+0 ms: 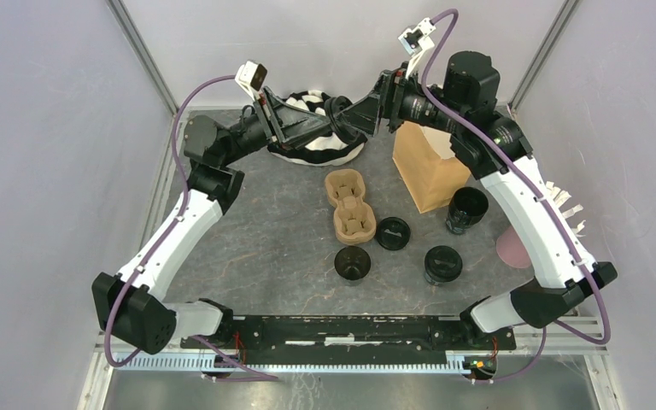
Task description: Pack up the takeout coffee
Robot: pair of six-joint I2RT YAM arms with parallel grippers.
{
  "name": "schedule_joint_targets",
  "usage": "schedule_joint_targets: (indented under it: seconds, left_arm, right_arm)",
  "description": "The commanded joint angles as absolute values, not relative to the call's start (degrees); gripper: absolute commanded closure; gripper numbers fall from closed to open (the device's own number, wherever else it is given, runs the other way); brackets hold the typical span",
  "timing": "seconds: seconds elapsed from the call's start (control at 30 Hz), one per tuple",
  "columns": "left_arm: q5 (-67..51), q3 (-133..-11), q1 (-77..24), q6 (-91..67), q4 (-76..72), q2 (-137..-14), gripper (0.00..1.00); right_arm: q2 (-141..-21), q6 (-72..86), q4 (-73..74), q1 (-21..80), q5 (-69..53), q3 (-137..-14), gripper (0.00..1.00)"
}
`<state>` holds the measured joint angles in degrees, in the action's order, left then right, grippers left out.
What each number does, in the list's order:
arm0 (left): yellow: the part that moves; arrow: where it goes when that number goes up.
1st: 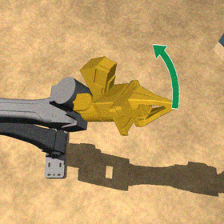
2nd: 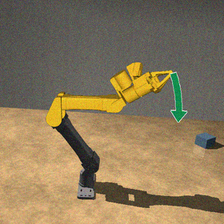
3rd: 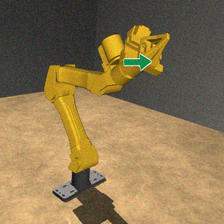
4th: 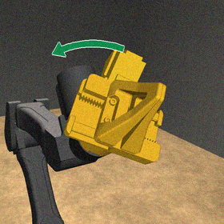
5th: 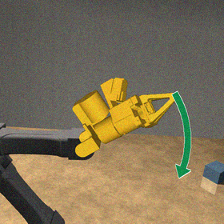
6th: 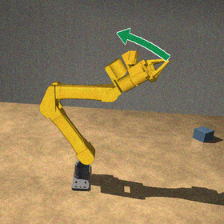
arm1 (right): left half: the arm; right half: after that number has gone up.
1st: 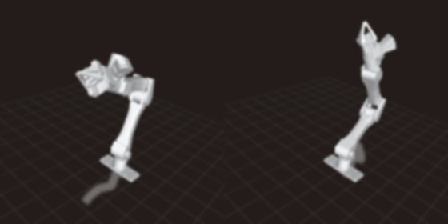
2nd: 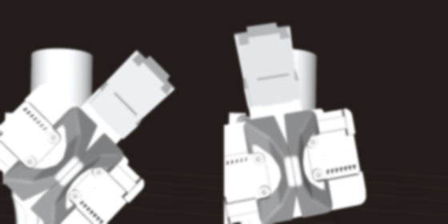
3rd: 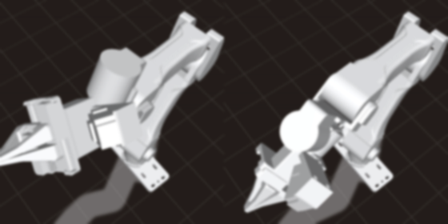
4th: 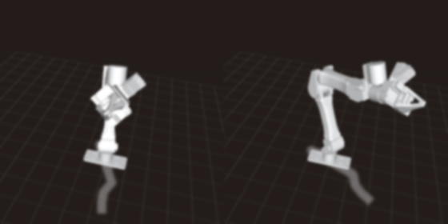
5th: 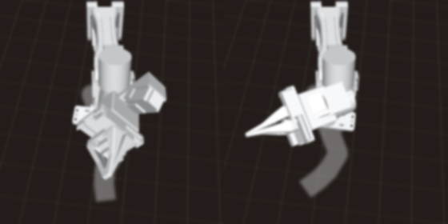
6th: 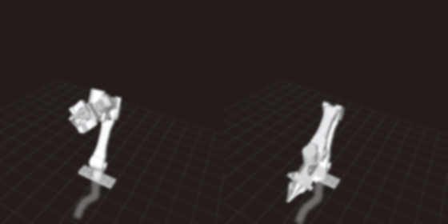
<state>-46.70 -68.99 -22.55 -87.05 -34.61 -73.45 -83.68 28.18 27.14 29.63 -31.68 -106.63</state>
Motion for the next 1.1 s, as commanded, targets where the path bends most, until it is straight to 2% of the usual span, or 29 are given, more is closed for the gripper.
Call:
schedule_joint_targets:
  seconds: [0.0,0.13,0.2,0.37,0.5,0.57,0.7,0.9,1.07]
  left_arm:
    - [-47.19,-68.25,-22.57,-82.05,-32.24,-70.87,0.53]
    - [-46.13,-68.91,-21.51,-73.12,-17.75,-68.38,0.34]
    - [-44.42,-69.46,-20.34,-67.27,-8.22,-66.5,0.28]
    - [-33.85,-73.0,-17.21,-53.41,19.34,-64.29,0.23]
    - [-23.4,-72.99,-16.45,-51.09,34.01,-64.95,0.2]
    - [-23.43,-70.37,-16.44,-52.4,35.2,-65.27,0.21]
    - [-26.96,-61.93,-16.43,-57.03,28.35,-62.81,0.2]
    - [-29.64,-54.28,-16.61,-57.13,27.67,-61.88,0.21]
    - [-31.41,-50.86,-16.94,-55.54,27.53,-62.48,0.2]
  right_arm:
    - [-81.2,27.92,26.16,29.86,-29.93,-105.73,0.2]
    - [-79.78,24.6,29.21,29.72,-29.38,-103.29,0.2]
    - [-77.71,21.33,30.72,29.66,-29.11,-99.34,0.19]
    - [-71.9,7.72,39.15,31.13,-24.6,-87.69,0.19]
    - [-67.5,2.19,41.22,38.39,-17.82,-76.32,0.19]
    - [-65.13,2.36,39.13,42.37,-14.68,-70.2,0.2]
    - [-63.61,1.81,37.5,49.49,-7.89,-63.12,0.2]
    - [-65.26,1.38,35.55,60.1,3.77,-59.28,0.21]
    - [-67.28,0.68,33.88,63.57,8.36,-58.47,0.21]
